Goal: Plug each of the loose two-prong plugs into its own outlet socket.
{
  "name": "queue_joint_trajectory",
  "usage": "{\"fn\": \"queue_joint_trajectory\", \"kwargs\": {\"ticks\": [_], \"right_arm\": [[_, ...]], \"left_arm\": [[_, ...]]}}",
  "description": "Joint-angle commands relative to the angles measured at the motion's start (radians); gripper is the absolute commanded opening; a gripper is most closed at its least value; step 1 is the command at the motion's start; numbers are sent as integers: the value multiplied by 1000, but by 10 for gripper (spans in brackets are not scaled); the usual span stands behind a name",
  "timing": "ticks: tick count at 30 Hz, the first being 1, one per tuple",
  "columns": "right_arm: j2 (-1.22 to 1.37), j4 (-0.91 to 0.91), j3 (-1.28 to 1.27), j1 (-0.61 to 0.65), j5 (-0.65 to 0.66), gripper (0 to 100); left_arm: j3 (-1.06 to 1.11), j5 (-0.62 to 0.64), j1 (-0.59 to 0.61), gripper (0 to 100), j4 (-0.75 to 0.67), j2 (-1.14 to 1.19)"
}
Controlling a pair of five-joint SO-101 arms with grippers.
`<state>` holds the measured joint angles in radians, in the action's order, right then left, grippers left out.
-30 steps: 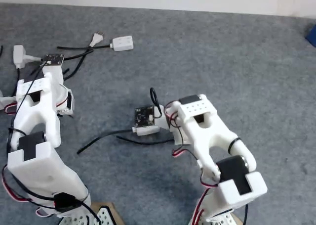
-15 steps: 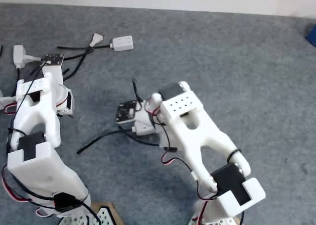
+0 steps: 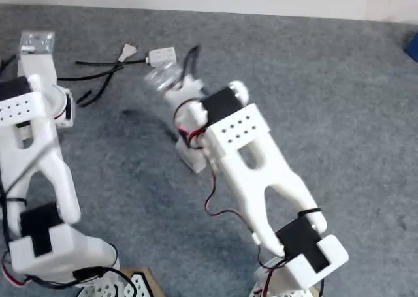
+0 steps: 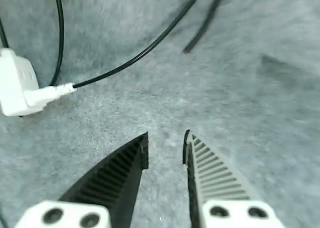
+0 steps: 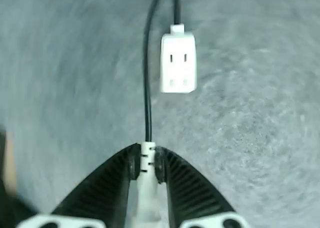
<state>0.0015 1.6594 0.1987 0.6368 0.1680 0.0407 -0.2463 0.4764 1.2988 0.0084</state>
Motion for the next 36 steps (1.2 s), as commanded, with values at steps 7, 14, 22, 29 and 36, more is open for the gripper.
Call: {"fn": "queue_joint_trajectory", "kwargs": {"ticks": [7, 14, 22, 29, 36], "right_arm": [[-54, -162, -87, -170, -193, 5], [-54, -217, -87, -257, -376, 5], [-93, -360, -104, -245, -497, 5], [-389, -542, -453, -133, -448, 5], [-628, -754, -871, -1, -402, 5]], "left_arm": [[-91, -3, -81, 127, 123, -326], [82, -43, -140, 159, 135, -438], [410, -43, -440, 272, 110, -817], [970, -38, -513, 285, -161, -1346], [1187, -37, -518, 356, -100, -1765]]}}
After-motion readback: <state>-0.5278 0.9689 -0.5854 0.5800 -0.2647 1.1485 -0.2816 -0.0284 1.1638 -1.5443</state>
